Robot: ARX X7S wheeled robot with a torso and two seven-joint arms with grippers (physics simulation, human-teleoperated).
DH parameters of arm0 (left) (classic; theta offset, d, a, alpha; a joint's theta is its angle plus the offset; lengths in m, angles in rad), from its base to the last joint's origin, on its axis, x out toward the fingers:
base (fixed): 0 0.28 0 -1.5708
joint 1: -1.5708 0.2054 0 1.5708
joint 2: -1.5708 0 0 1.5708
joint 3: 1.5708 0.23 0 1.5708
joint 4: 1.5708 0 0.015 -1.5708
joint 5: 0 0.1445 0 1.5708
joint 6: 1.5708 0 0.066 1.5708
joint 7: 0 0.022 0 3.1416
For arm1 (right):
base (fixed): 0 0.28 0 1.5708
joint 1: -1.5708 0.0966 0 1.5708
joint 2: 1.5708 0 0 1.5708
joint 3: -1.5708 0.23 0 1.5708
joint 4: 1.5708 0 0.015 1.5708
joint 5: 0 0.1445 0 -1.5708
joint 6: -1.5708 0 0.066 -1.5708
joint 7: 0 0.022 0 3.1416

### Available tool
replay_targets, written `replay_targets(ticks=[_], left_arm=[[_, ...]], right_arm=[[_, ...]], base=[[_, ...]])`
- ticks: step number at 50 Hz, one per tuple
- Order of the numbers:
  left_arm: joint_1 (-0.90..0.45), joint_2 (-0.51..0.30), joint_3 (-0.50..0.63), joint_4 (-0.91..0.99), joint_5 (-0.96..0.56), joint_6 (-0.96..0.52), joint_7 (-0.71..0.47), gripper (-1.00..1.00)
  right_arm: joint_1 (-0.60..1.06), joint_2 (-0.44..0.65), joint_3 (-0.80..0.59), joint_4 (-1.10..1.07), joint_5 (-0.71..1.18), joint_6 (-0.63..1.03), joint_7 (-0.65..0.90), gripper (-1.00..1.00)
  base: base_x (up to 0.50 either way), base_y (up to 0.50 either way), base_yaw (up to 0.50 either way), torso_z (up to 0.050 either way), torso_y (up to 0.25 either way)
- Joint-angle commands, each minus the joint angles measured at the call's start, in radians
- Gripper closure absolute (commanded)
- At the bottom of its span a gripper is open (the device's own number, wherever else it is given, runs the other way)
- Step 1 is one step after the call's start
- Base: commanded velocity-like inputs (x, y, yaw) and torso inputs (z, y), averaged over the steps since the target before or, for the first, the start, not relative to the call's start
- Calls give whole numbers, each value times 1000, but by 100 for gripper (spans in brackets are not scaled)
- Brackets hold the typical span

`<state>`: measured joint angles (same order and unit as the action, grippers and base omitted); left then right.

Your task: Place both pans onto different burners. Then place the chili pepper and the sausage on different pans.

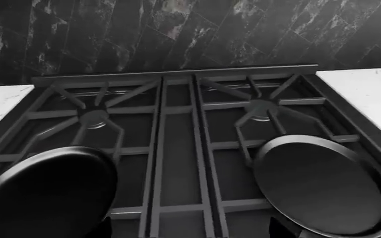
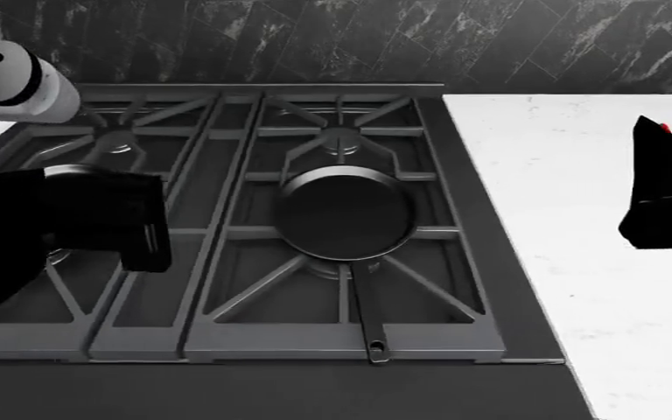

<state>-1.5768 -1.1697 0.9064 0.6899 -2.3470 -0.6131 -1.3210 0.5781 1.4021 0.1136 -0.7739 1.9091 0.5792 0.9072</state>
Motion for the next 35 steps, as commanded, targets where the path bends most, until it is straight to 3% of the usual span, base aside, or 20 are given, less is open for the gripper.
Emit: replay_targets(ticks=[1,35], left_arm=[[-2,8,1,-2,5,-3,4,-100],[6,9,7,-2,15,-4,5,-100]], right_arm=[[-45,-8,63,8,1,12,-1,-100],[-66,-37,121,24,17,46,11,-100]], base=[[0,-500,0,0,0],[0,-500,0,0,0]])
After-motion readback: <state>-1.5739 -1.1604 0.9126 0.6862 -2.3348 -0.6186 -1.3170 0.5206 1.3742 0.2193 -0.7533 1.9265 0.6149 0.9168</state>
